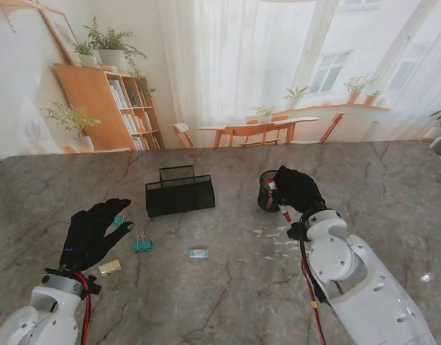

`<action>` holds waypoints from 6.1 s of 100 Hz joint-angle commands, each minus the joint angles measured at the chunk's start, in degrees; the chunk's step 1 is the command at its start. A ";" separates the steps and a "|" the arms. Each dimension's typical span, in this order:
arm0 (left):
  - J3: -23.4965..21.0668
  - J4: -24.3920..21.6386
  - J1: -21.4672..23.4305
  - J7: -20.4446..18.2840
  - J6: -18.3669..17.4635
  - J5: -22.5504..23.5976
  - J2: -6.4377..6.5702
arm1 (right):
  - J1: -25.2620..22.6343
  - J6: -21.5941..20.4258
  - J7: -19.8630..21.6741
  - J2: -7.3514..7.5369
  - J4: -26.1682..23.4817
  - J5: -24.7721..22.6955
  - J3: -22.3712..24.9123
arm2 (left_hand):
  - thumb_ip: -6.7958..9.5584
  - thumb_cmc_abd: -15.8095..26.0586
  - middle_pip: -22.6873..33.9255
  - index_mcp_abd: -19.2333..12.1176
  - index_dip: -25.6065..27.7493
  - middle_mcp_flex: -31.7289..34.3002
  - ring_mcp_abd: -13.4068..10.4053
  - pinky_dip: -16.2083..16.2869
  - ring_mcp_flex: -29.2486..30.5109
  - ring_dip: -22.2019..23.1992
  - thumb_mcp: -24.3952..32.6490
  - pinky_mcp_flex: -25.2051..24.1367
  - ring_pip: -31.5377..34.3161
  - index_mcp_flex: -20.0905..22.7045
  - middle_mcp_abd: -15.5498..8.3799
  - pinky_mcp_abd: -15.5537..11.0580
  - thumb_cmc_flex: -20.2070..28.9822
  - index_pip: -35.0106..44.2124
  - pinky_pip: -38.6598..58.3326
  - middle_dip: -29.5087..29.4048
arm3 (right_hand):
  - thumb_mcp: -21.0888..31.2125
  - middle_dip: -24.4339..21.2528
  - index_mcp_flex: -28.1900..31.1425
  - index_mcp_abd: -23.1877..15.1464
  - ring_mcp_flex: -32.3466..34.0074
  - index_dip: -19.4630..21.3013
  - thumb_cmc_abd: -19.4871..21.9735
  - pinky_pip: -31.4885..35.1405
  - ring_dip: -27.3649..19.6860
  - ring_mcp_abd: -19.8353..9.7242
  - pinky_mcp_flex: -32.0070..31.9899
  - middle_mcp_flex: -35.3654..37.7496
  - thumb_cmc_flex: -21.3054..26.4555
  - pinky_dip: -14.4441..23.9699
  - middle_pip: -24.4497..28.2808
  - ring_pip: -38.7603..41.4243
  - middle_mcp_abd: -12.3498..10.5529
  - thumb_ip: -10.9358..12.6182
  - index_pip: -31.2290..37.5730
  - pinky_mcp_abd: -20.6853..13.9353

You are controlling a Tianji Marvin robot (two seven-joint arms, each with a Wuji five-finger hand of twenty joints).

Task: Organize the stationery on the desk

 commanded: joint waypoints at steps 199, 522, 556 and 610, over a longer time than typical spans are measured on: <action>0.15 -0.03 0.20 -0.39 0.15 0.01 -0.13 | 29.06 1.40 -1.07 -5.81 31.31 11.01 -14.27 | -0.03 5.14 -0.08 -0.62 0.64 1.04 0.07 1.81 1.69 0.91 -0.45 -0.07 0.74 0.45 0.37 0.07 0.87 0.09 0.59 0.37 | 3.86 -1.32 3.35 -16.56 -6.13 -0.79 1.75 -7.30 6.33 -1.19 -4.97 -4.54 11.62 -0.28 -11.46 -10.13 -0.51 1.76 -4.59 -5.11; 10.45 2.87 -11.64 -16.34 -7.90 10.23 4.14 | -4.83 -12.40 0.92 2.79 -1.01 -18.57 -2.52 | 0.64 -4.19 0.58 1.85 1.48 -0.06 -2.44 2.88 0.43 1.37 0.04 1.78 0.79 -0.98 -0.73 -2.33 2.11 0.15 3.79 1.25 | -48.22 -25.55 -11.98 -6.86 -23.65 -12.48 33.66 -30.82 -5.94 -0.75 -29.33 -20.85 -4.82 3.85 -50.53 -56.08 -0.24 2.24 -54.37 -6.90; 22.30 8.81 -22.93 -27.02 -8.17 15.64 6.45 | -3.74 -13.85 0.93 2.57 0.63 -16.75 -1.88 | 0.86 -7.92 2.41 6.84 1.98 -0.53 -2.76 2.60 -0.31 4.31 0.36 2.56 3.02 -1.30 -0.03 -5.97 2.95 -0.42 9.52 6.98 | -48.46 -25.35 -11.75 -6.92 -23.25 -12.51 33.88 -30.73 -5.97 -0.77 -29.09 -20.42 -4.42 3.53 -50.63 -56.08 -0.28 2.22 -54.43 -6.83; 39.97 16.05 -34.41 -27.58 2.33 24.42 7.65 | -4.17 -13.38 -1.60 1.76 1.31 -14.34 -1.00 | 0.99 -10.80 19.62 12.63 8.09 -5.38 -0.77 -1.70 -4.78 12.09 0.46 -0.33 13.88 -0.99 2.13 -9.70 6.04 3.18 19.14 29.05 | -49.24 -25.01 -10.85 -6.61 -23.01 -12.35 34.94 -30.50 -5.76 -0.64 -29.25 -19.75 -3.66 3.35 -50.41 -55.90 -0.04 2.28 -54.03 -6.91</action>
